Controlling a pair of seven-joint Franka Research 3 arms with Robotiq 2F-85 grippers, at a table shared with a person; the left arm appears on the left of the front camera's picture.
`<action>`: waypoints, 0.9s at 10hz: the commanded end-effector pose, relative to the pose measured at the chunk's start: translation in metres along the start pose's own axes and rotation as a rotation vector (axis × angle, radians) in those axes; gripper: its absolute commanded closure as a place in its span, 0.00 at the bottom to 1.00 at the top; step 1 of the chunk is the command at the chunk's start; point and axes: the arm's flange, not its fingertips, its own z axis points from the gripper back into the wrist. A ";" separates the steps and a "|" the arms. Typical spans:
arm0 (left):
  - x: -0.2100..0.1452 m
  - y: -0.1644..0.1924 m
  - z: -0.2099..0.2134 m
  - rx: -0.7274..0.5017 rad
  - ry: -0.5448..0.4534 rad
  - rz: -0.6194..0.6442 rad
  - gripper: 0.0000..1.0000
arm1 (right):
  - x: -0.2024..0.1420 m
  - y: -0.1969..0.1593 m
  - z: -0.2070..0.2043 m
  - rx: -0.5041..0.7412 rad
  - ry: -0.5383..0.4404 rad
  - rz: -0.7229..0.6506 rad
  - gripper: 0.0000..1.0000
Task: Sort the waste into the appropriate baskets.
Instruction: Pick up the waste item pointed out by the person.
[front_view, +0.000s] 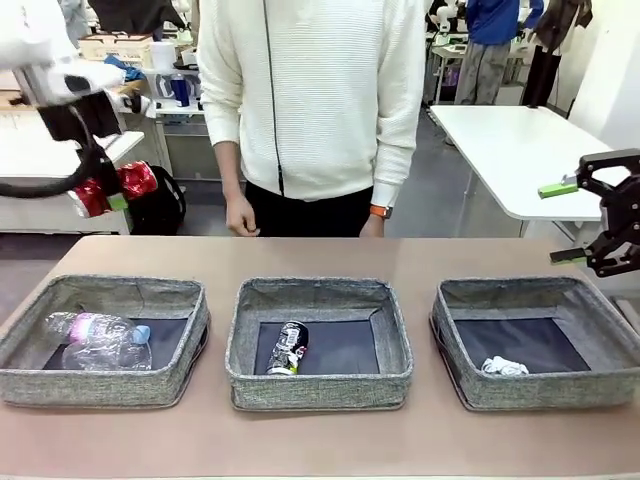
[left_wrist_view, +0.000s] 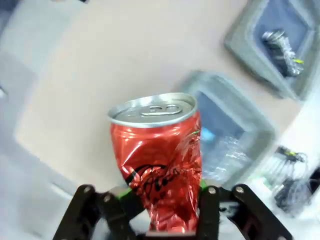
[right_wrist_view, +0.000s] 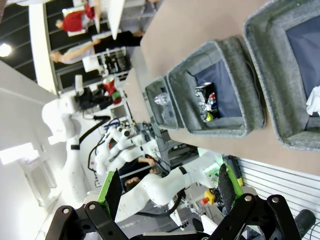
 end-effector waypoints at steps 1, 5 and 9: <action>0.013 -0.036 0.010 -0.083 -0.102 0.350 1.00 | 0.000 0.004 0.000 0.018 0.003 -0.018 0.00; 0.063 -0.082 0.022 0.095 -0.254 1.001 1.00 | 0.000 0.004 0.000 0.018 0.003 -0.018 0.00; 0.065 -0.083 0.031 0.019 -0.240 0.878 1.00 | 0.000 0.004 0.000 0.018 0.003 -0.018 0.00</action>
